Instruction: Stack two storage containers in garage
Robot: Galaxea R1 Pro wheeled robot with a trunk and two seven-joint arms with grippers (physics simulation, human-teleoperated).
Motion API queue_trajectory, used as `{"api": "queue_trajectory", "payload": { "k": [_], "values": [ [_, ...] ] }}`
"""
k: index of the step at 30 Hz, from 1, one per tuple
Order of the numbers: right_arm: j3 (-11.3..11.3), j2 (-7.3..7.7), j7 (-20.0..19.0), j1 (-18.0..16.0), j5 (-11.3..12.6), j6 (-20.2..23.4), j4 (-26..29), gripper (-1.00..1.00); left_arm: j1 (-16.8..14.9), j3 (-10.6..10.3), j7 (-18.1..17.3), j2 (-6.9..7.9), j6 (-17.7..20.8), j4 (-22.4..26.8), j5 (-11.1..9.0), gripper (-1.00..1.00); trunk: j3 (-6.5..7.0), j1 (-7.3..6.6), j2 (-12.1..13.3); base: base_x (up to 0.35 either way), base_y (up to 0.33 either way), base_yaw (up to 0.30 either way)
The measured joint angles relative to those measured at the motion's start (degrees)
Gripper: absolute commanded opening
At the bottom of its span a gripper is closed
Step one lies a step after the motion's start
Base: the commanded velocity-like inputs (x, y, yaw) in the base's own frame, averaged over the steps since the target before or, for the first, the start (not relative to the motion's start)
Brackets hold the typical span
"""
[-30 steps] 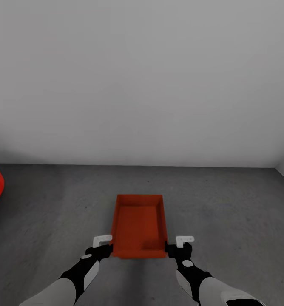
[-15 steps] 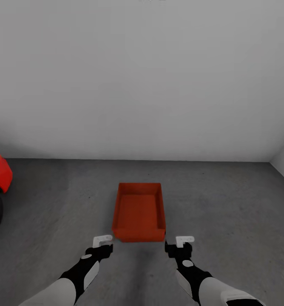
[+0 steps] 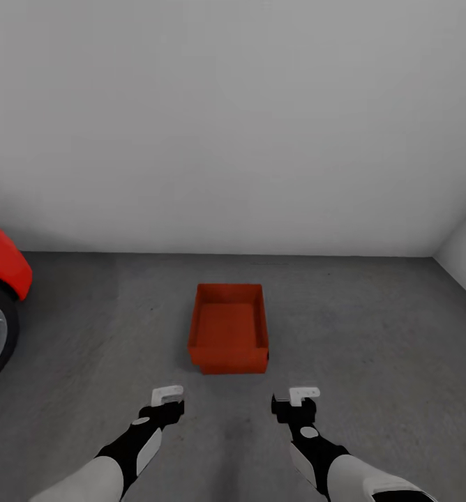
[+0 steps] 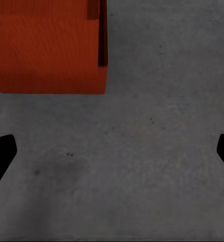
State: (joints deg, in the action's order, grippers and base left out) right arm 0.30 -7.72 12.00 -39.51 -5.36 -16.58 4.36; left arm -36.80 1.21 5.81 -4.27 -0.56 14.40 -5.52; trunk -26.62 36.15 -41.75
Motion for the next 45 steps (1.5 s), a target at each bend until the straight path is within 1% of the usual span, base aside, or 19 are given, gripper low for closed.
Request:
{"api": "queue_trajectory", "payload": {
  "k": [6, 11, 15, 22, 36, 37, 38, 39, 41, 44, 45],
  "values": [
    [0.03, 0.26, -0.08, -0.01, 0.03, 0.42, -0.21, 1.00, 0.00, 0.01, 0.01, 0.39, 0.00, -0.08, -0.03, 1.00, 0.00, 0.00, 0.00, -0.345, 0.000, 0.000],
    [0.09, 0.34, -0.14, -0.07, 0.03, 0.66, -0.85, 1.00, 0.00, -0.04, -0.06, 1.71, 0.00, -0.36, -0.10, 1.00, 0.00, 0.00, 0.00, -0.345, 0.000, 0.000],
    [0.11, 0.31, -0.27, -0.04, 0.02, 0.68, -1.12, 1.00, 0.00, -0.05, -0.10, 2.42, 0.00, -0.59, -0.42, 1.00, 0.00, -0.01, 0.00, -0.291, 0.000, 0.000],
    [0.11, 0.27, -0.28, -0.04, 0.03, 0.71, -1.21, 1.00, 0.00, -0.06, -0.17, 2.97, 0.00, -0.60, -1.24, 1.00, 0.00, -0.03, -0.01, -0.057, 0.000, 0.000],
    [0.11, 0.24, -0.29, 0.00, -0.05, 0.70, -1.39, 1.00, 0.00, -0.06, -0.17, 3.14, 0.00, -0.60, -1.35, 1.00, 0.00, -0.04, 0.00, -0.001, 0.000, 0.000],
    [0.10, 0.55, -0.26, 0.00, -0.11, 0.70, -1.90, 1.00, 0.00, -0.06, -0.17, 3.14, 0.00, -0.60, -1.35, 1.00, 0.00, -0.04, 0.00, 0.000, 0.000, 0.000],
    [0.12, 1.80, -0.24, 0.00, -0.26, 0.65, -2.50, 1.00, 0.01, -0.07, -0.17, 3.15, 0.00, -0.59, -1.34, 1.00, 0.00, -0.04, 0.00, 0.000, 0.000, 0.000],
    [0.23, 2.50, -0.24, 0.00, -0.37, 0.64, -2.73, 1.00, 0.01, -0.07, -0.17, 3.15, 0.00, -0.60, -1.31, 1.00, 0.00, -0.04, 0.00, 0.000, 0.000, 0.000],
    [0.30, 3.11, -0.23, 0.00, -0.36, 0.63, -2.97, 1.00, 0.00, -0.06, -0.15, 3.15, -0.01, -0.63, -1.29, 1.00, 0.00, -0.04, 0.00, 0.000, 0.000, 0.000],
    [0.33, 3.50, 0.00, 0.00, -0.18, 0.64, -3.44, 1.00, 0.00, -0.07, -0.08, 3.47, -0.01, -0.83, -1.27, 1.00, 0.00, -0.04, -0.01, 0.000, 0.000, 0.000],
    [0.29, 3.76, 0.08, -0.01, -0.05, 0.69, -3.83, 1.00, 0.00, -0.04, -0.01, 4.59, -0.01, -1.38, -1.31, 1.00, 0.00, -0.04, 0.00, 0.000, 0.000, 0.000]
  ]
}}
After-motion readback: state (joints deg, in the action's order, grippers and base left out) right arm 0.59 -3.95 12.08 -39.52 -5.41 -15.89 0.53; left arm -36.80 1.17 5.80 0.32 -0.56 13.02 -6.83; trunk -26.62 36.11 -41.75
